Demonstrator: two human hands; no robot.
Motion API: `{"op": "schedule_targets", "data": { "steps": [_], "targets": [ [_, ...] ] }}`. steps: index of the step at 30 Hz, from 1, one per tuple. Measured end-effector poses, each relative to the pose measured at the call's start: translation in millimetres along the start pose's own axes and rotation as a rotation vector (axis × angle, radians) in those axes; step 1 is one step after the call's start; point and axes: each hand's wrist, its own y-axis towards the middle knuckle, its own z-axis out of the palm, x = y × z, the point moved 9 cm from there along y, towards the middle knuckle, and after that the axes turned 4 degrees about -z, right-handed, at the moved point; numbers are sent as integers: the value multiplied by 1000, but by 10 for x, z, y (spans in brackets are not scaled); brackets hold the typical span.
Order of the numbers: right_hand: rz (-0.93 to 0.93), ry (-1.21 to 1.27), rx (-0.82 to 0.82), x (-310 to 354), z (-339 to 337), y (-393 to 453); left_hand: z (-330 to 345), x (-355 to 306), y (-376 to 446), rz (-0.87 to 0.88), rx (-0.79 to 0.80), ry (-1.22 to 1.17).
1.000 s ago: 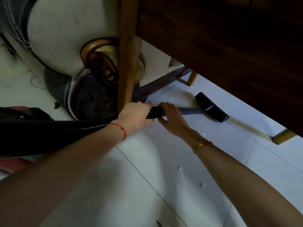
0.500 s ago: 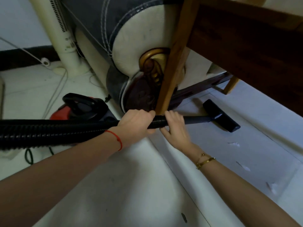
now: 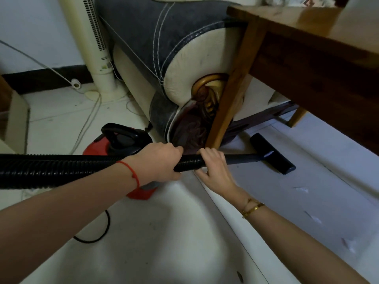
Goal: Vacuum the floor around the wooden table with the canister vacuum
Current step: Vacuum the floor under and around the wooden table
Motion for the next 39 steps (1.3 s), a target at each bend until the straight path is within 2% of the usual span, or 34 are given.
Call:
{"op": "schedule_targets", "data": {
  "steps": [3, 13, 27, 32, 39],
  "targets": [
    [-9, 13, 6, 36, -56, 9, -67, 19, -88, -24, -45, 21],
    [47, 134, 106, 534, -137, 11, -139, 22, -614, 121, -285, 46],
    [193, 107, 197, 1271, -356, -211, -209, 102, -1192, 296, -400, 15],
    [244, 54, 204, 1222, -449, -260, -266, 35, -1155, 340, -386, 6],
    [311, 66, 154, 768, -506, -488, -222, -342, -874, 364, -378, -14]
  ]
}}
